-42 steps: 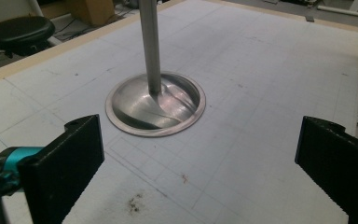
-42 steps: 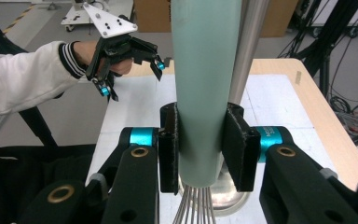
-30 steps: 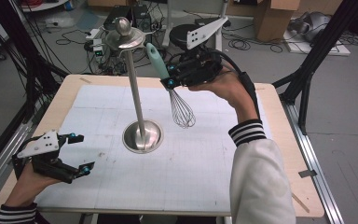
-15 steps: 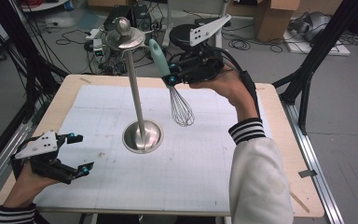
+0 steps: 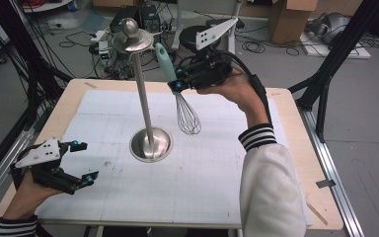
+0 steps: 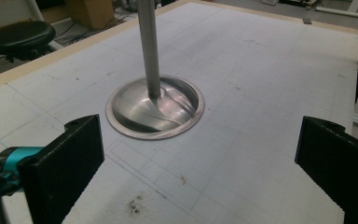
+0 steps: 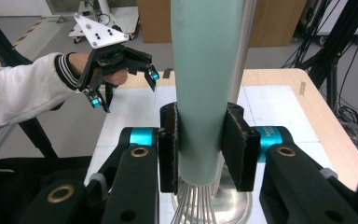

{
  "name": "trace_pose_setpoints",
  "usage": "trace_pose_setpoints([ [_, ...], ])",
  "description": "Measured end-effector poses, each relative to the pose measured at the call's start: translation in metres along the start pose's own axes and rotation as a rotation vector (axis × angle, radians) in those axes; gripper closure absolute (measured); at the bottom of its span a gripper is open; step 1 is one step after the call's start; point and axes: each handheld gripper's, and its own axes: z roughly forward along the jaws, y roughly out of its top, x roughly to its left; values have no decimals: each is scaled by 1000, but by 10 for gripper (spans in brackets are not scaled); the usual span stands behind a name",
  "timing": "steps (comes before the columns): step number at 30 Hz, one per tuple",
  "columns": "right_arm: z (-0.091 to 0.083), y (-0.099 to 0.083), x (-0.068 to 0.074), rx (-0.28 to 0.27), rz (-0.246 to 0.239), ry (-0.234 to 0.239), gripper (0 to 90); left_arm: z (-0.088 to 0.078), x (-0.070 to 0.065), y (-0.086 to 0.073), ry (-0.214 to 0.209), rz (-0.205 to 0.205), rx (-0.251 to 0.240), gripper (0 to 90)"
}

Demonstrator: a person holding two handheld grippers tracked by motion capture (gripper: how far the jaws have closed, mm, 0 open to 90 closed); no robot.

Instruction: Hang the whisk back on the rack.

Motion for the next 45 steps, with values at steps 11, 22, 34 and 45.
trace_pose_setpoints([
  [11,12,2,0,13,5,15,695,0,0,0,-1,1,1,17],
  [22,21,5,6,37,-33,-52,679,0,1,0,-4,-1,1,17],
  [34,15,-15,24,52,34,-205,70,1,1,0,-4,-5,5,17],
  [45,-16,-60,54,76,87,-270,6,1,1,-1,-11,-9,-1,17],
])
